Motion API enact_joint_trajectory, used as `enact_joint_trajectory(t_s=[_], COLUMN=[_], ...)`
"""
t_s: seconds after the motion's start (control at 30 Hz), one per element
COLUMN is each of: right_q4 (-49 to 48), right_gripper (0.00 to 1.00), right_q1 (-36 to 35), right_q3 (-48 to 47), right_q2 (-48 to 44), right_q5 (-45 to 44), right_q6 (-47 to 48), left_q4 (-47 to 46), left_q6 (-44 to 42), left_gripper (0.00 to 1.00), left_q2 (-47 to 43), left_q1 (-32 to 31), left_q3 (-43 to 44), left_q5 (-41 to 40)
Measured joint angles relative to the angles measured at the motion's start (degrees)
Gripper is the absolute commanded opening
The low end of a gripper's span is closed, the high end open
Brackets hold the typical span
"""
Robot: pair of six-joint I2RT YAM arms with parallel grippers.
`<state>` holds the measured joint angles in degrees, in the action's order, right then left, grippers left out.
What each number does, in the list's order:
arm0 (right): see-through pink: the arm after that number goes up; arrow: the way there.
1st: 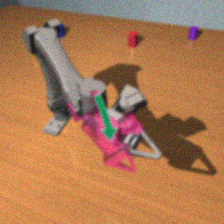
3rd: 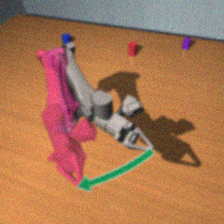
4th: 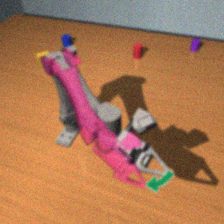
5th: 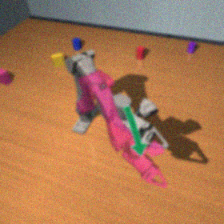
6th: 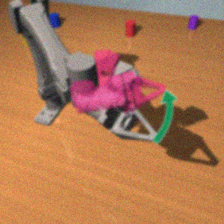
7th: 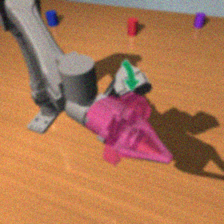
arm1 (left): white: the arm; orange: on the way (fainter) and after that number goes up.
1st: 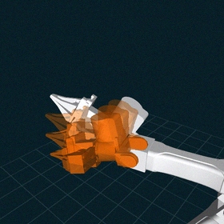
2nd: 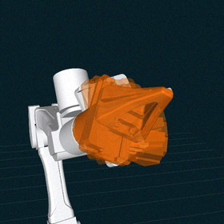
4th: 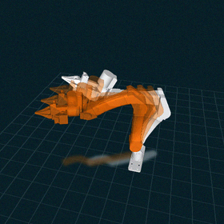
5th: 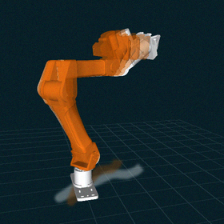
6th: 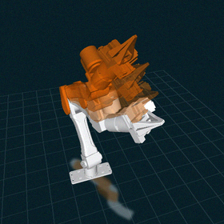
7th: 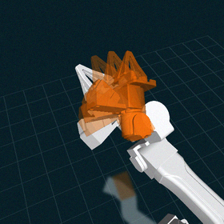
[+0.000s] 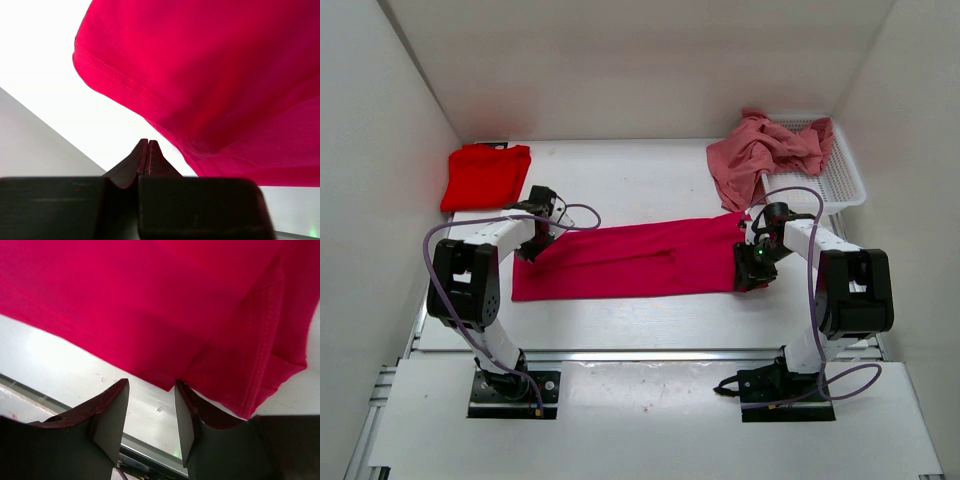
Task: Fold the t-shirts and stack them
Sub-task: Fold the other side of the tshirt into a rectangle
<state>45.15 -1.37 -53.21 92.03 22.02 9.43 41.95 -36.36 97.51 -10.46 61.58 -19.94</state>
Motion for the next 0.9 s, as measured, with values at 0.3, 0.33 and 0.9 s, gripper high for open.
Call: enact_joint_trajectory(t_s=[0.3, 0.33, 0.9], right_q4=[-0.7, -0.7, -1.8], right_gripper=[0.40, 0.40, 0.00], right_q1=[1.5, 1.5, -0.4], right_q3=[0.0, -0.1, -2.8], right_q2=[1.7, 1.7, 5.0], right_q5=[-2.6, -2.6, -2.3], right_q6=[-2.9, -3.3, -5.4], left_q4=[0.8, 1.0, 4.4], left_q6=[0.4, 0.4, 1.5], left_gripper=[0.04, 0.04, 0.44], left_q2=[0.0, -0.1, -0.4], left_q1=[-0.2, -0.3, -0.1], left_q3=[-0.2, -0.3, -0.9], left_q5=[0.0, 0.0, 3.7])
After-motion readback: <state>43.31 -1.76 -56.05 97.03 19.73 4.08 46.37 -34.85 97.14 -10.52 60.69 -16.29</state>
